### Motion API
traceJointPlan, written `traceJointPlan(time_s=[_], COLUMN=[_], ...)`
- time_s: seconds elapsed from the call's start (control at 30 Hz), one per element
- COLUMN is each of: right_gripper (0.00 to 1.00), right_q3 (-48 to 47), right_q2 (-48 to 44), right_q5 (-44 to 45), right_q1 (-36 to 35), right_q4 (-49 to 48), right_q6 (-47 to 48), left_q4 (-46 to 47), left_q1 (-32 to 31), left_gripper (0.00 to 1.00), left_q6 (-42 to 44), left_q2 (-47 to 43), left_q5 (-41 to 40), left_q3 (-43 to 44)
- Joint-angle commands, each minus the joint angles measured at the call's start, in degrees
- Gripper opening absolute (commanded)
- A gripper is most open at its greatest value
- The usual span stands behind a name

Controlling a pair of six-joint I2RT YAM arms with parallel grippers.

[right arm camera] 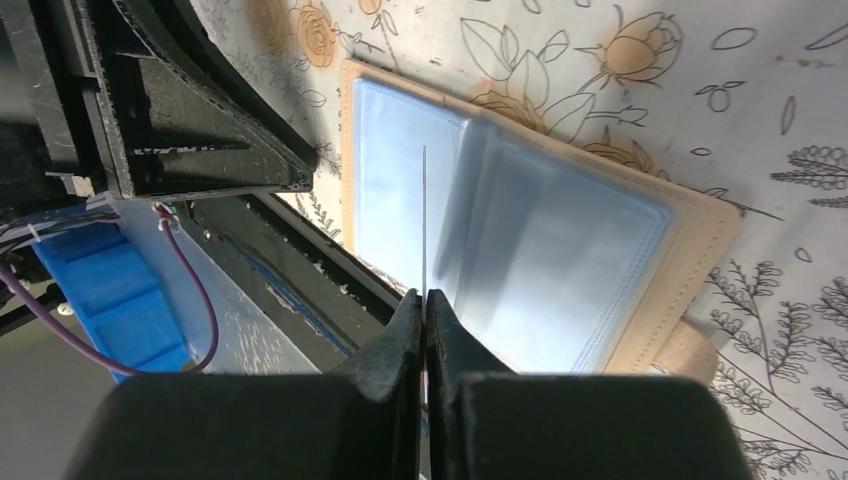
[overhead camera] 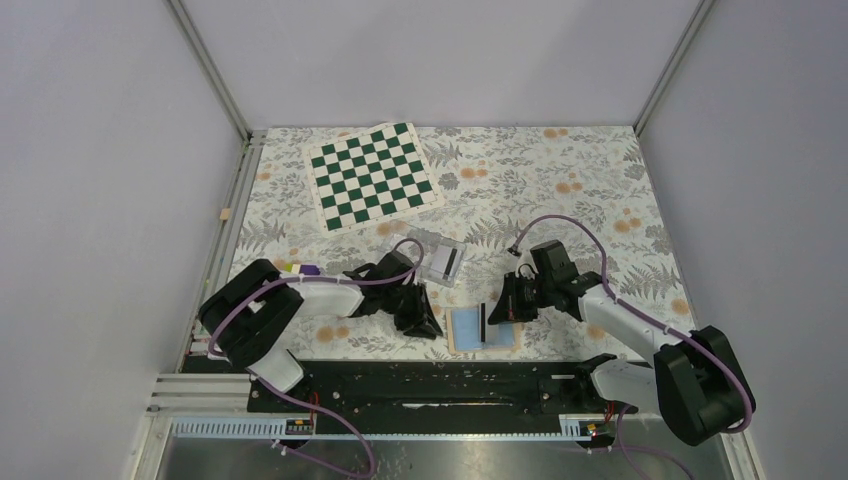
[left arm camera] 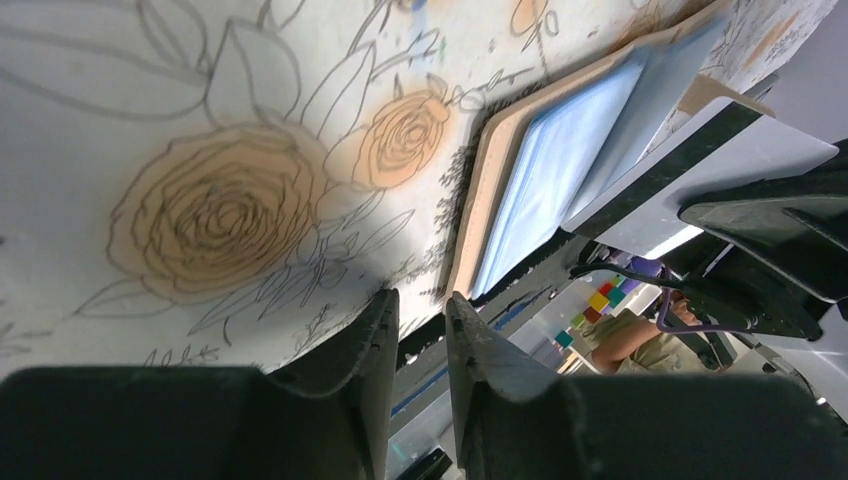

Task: Put the credit cards into the card holder
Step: Insert the credit card into the card holder.

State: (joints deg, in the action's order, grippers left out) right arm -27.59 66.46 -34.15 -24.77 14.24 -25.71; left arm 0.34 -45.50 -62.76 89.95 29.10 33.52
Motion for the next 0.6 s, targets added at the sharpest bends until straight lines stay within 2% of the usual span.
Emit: traceJointPlan(time_s=[0.0, 0.3, 0.57], right_gripper=[0.0, 0.0, 0.0], right_q3=[-1.86, -1.97, -1.54], right_q2=[0.7, 3.78, 2.61], right_q5=[2.43, 3.37, 4.88], right_q1=[0.69, 0.96, 1.22], right_q4=[-2.08, -2.83, -2.75], right_q6=[1.1, 1.58, 1.42], left_q4=[-2.52, -3.46, -4.27], left_q1=[-0.28, -0.56, -0.97], left_gripper=[0.23, 0.17, 0.13], left_q6=[2.97, 3.71, 4.21], left_q2=[2.22, 5.26, 6.09], left_q5=[-4.12, -4.49, -4.77], left_q3=[3.71, 4.26, 4.9])
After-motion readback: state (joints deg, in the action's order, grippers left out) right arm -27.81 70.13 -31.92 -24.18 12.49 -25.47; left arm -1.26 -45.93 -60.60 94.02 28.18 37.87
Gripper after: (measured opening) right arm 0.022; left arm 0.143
